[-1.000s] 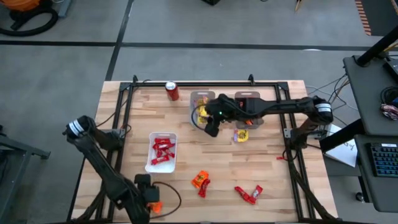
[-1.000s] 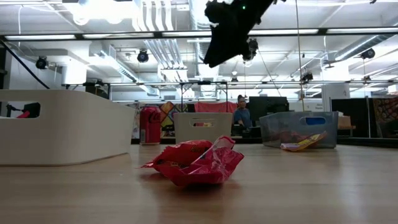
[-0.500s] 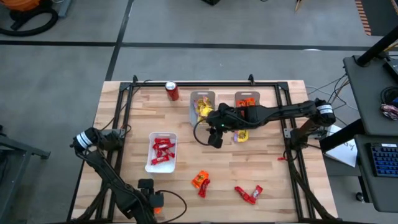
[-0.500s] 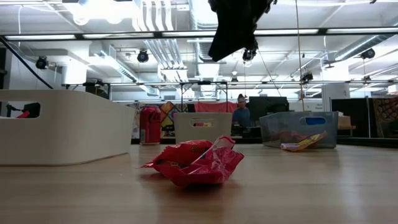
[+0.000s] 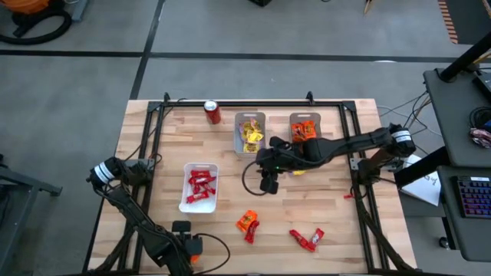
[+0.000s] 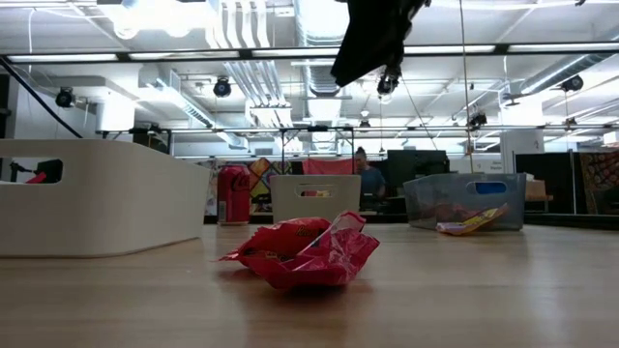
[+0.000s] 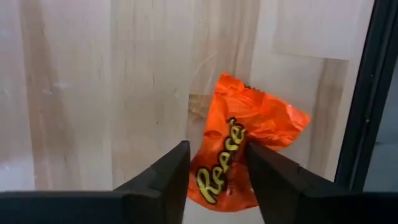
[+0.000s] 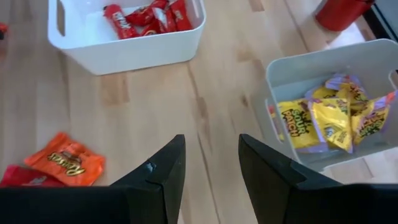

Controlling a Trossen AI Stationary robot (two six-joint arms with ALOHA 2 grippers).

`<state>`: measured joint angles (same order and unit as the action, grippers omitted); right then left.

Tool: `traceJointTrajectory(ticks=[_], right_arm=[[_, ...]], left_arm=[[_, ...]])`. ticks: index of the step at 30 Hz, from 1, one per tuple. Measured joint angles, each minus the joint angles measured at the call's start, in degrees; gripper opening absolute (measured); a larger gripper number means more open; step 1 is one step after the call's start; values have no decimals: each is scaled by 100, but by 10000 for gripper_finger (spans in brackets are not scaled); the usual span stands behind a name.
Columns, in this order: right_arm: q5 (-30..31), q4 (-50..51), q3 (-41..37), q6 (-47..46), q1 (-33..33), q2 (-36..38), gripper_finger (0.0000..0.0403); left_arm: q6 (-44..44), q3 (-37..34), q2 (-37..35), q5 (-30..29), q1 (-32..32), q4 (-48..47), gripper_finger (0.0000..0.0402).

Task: Sort candy
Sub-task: Put the orange candy into the black bin

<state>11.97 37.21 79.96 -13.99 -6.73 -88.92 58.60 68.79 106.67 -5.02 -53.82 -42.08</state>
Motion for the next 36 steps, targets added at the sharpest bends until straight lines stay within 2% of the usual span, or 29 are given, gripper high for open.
traceJointTrajectory(ticks=[8, 12, 15, 18, 23, 27, 29, 34, 36], right_arm=[[-2, 187, 0, -39, -327, 76, 141], [-5, 311, -121, -1, -536, 267, 141], [-11, 210, -326, 98, -690, 444, 141], [-9, -144, -710, 112, -808, 656, 141], [9, -1280, -1579, 480, -957, 1003, 141], [4, -3131, -2433, 349, -969, 1071, 141], [16, -4034, -2787, 114, -935, 1048, 141], [448, -6107, -3410, -295, -887, 822, 141], [699, -6563, -3523, -400, -856, 724, 141]], left_arm=[[-263, 212, -75, 11, 22, -355, 13], [-480, 454, -388, -369, 91, -845, 13], [-859, 623, -756, -959, 225, -1094, 7], [-1352, 714, -1192, -1790, 483, -1098, 3], [-2591, 659, -1774, -3235, 920, -1065, 1], [-3296, 456, -1997, -4882, 1338, -1085, 1], [-3516, 408, -2026, -5512, 1569, -1084, 1], [-3843, 316, -1889, -6077, 2152, -1039, 1], [-3866, 258, -1790, -6205, 2391, -916, 0]])
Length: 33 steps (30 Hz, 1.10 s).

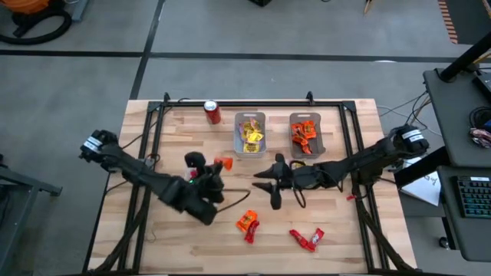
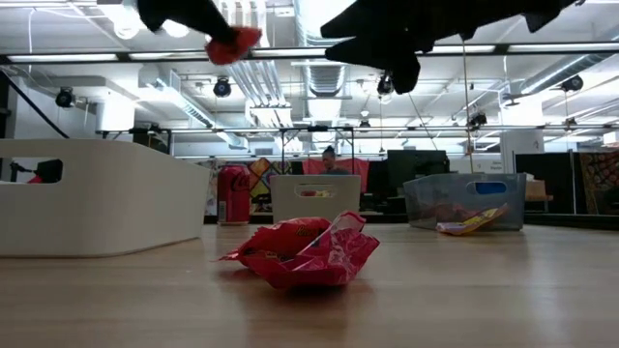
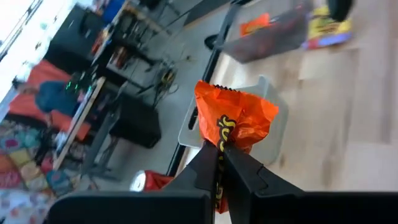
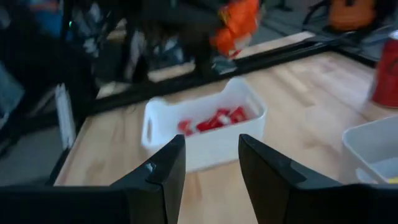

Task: Sort candy
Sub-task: Put the orange candy into the black bin

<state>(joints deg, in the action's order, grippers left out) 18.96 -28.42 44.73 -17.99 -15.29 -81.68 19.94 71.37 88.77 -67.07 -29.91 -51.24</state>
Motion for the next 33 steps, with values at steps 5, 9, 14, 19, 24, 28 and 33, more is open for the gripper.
traceJointTrajectory(ticks=[5, 9, 14, 19, 24, 28, 33], right_arm=[[602, -247, 2, -360, 112, -191, 141], [669, -239, 2, -499, 236, -206, 141], [620, -318, 110, -403, 316, -204, 141], [612, -304, 253, -305, 455, -243, 141], [612, -317, 273, -305, 544, -241, 141], [610, -300, 275, -373, 557, -281, 141], [608, -327, 277, -224, 557, -344, 136]], left_arm=[[1, -146, 240, 5, 376, 633, 0], [1, -107, 452, 3, 492, 848, 0], [-1, -107, 628, 5, 536, 1202, 0], [-405, -106, 841, 11, 595, 2299, 0], [-1049, -105, 951, 12, 605, 3013, 0], [-1070, -105, 951, 13, 619, 3266, 0], [-1070, -105, 962, 26, 632, 3475, 0]])
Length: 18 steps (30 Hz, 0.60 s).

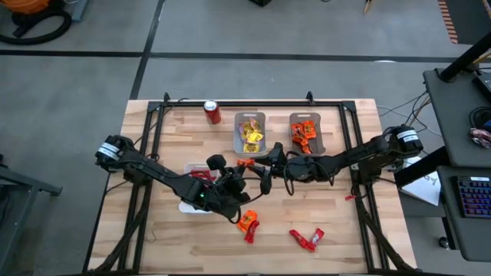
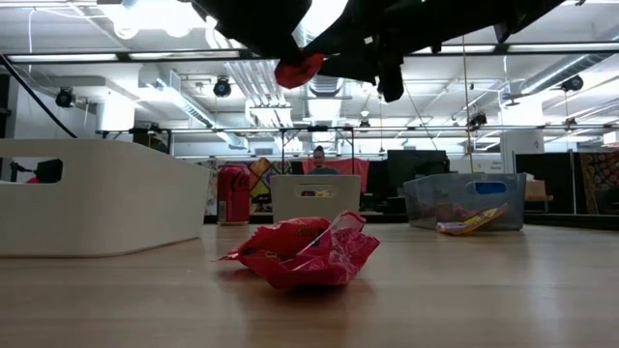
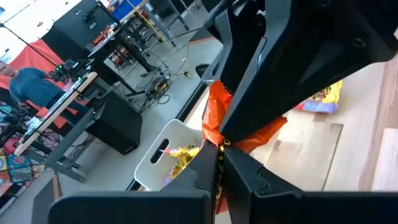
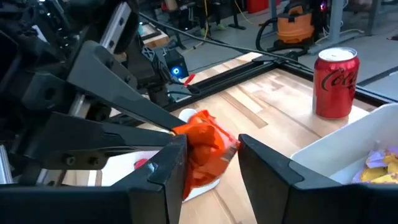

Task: Sort candy
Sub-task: Put the orange candy into the black bin

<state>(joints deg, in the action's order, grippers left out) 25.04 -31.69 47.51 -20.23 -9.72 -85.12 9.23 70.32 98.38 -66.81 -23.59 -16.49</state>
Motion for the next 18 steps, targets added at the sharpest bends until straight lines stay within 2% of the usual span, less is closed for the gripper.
traceJointTrajectory(ticks=[4, 8, 12, 18], right_arm=[[-129, -34, 0, 214, 0, 0, 102], [-147, -21, 0, 432, 0, 0, 27], [-149, -24, 0, 481, 0, 1, 13], [-148, 25, 0, 538, 2, 31, 10]], left_arm=[[0, 0, 40, -16, 0, 28, 1], [7, 0, 96, -22, 0, 42, 7], [12, 0, 101, -19, 0, 30, 27], [-18, 2, 93, 26, -2, -152, 84]])
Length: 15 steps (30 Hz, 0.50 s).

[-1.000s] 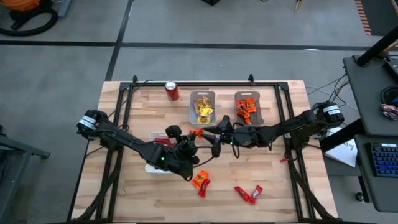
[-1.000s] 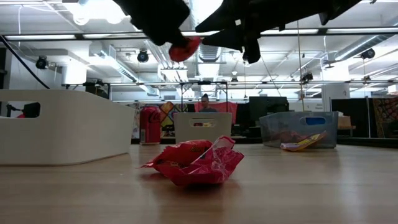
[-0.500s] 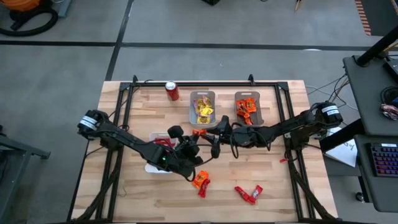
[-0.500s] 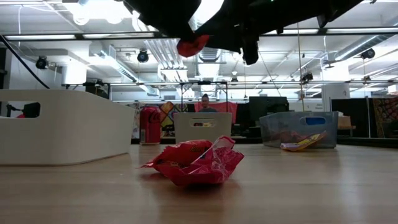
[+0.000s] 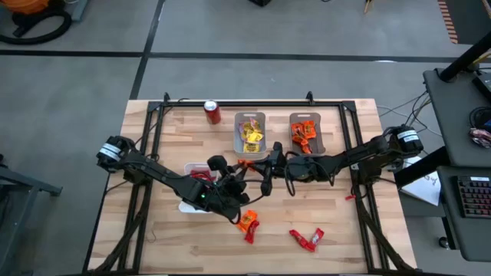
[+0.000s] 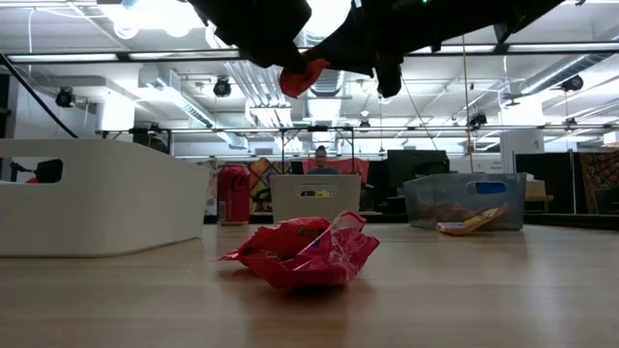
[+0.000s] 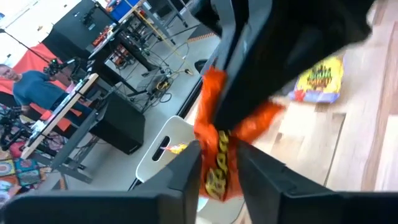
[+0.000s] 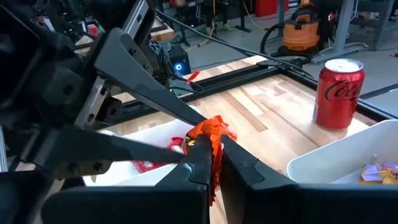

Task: Sort candy
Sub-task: Put the orange candy into the black bin

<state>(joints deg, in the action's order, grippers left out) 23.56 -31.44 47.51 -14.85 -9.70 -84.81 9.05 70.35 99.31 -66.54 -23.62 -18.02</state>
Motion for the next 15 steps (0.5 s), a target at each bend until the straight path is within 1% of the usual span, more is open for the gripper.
traceJointTrajectory(ticks=[4, 7, 12, 15], right_arm=[[30, 494, 3, -16, 101, 247, 10], [48, 1347, 4, -192, 291, 593, 9], [134, 3308, 4, -633, 946, 1382, 9], [375, 4609, 7, -965, 1492, 1837, 9]], left_arm=[[1, 0, -6, -2, 11, -329, 118], [2, 2, -77, -2, 11, -557, 133], [172, 0, -350, 7, 11, -990, 138], [217, -65, -638, 172, 11, -1051, 130]])
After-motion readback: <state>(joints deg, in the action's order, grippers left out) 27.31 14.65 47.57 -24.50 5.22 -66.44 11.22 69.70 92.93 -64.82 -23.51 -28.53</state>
